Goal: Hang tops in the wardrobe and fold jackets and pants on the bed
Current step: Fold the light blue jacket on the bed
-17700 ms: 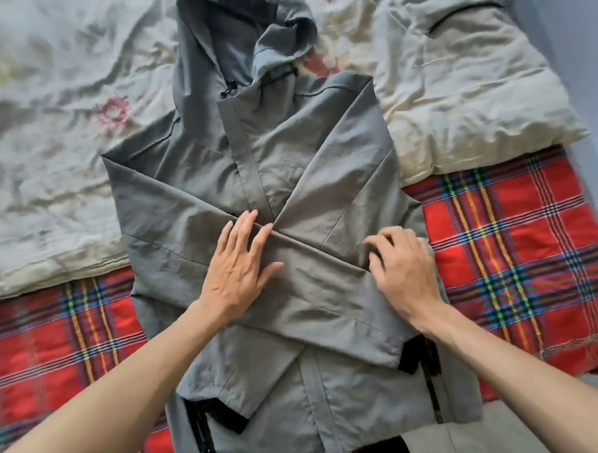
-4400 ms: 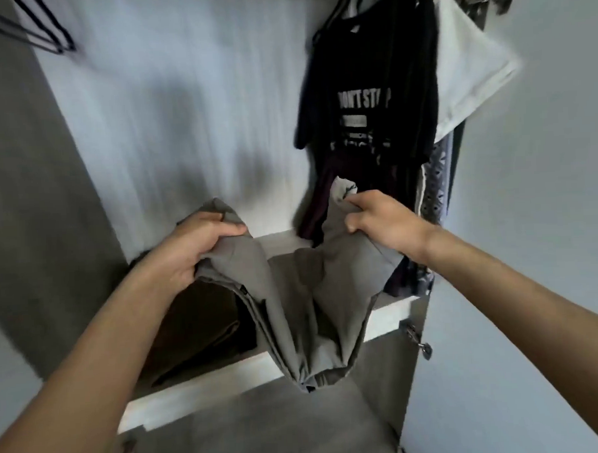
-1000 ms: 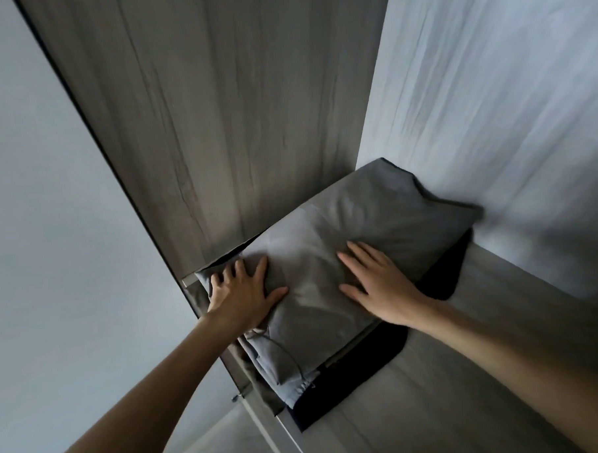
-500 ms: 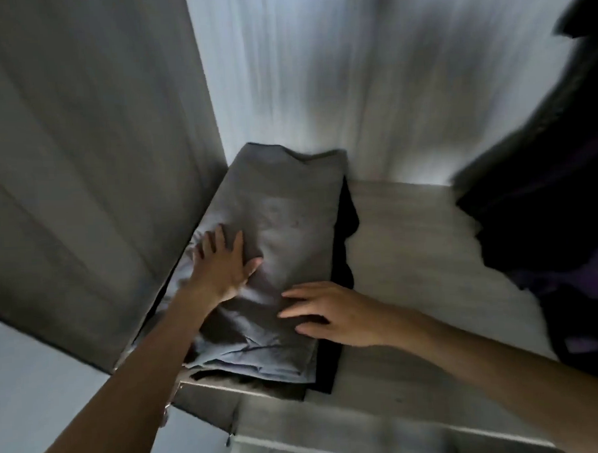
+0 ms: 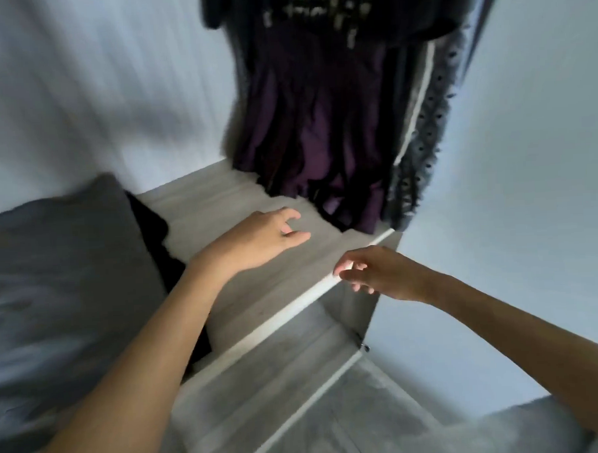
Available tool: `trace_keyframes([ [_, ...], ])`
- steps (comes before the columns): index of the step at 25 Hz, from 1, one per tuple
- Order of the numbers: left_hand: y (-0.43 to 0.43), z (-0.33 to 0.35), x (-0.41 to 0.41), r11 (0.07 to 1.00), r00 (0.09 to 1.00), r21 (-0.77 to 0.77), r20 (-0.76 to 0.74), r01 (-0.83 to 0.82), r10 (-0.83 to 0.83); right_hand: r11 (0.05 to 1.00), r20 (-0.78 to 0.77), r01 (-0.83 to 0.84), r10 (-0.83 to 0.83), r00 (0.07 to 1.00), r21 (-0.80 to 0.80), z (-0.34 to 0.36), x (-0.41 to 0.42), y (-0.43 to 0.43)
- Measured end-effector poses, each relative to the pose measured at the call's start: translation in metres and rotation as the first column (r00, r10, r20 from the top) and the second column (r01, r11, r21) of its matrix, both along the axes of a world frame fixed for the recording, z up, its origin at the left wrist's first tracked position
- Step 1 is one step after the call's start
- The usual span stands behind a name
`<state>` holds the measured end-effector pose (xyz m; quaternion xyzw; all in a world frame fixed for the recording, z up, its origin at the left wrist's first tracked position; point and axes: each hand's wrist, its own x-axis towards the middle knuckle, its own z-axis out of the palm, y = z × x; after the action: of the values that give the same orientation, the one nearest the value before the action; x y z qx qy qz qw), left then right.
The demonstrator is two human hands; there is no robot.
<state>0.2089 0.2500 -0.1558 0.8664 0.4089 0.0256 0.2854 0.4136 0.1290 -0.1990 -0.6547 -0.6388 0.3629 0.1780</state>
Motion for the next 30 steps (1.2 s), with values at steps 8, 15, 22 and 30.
trace_keyframes([
  [8,-0.235,0.012,0.261,0.786,0.791,-0.083,0.059,0.612,-0.609,0.81,0.079,0.585,-0.581,0.81,-0.047,-0.017,0.155,-0.306],
  [15,-0.52,-0.011,0.404,0.344,0.346,-0.116,-0.004,0.932,-0.938,0.324,0.047,0.944,-0.946,0.322,0.061,-0.022,0.217,-0.62],
  [22,-0.707,-0.092,0.518,-0.081,-0.117,-0.235,-0.146,0.969,-0.982,-0.158,0.012,0.978,-0.987,-0.158,-0.136,-0.104,0.215,-0.813],
  [30,-0.844,-0.272,0.699,-0.171,-0.237,-0.383,-0.132,0.908,-0.963,-0.585,0.029,0.767,-0.799,-0.6,-0.264,-0.199,0.291,-0.874],
])
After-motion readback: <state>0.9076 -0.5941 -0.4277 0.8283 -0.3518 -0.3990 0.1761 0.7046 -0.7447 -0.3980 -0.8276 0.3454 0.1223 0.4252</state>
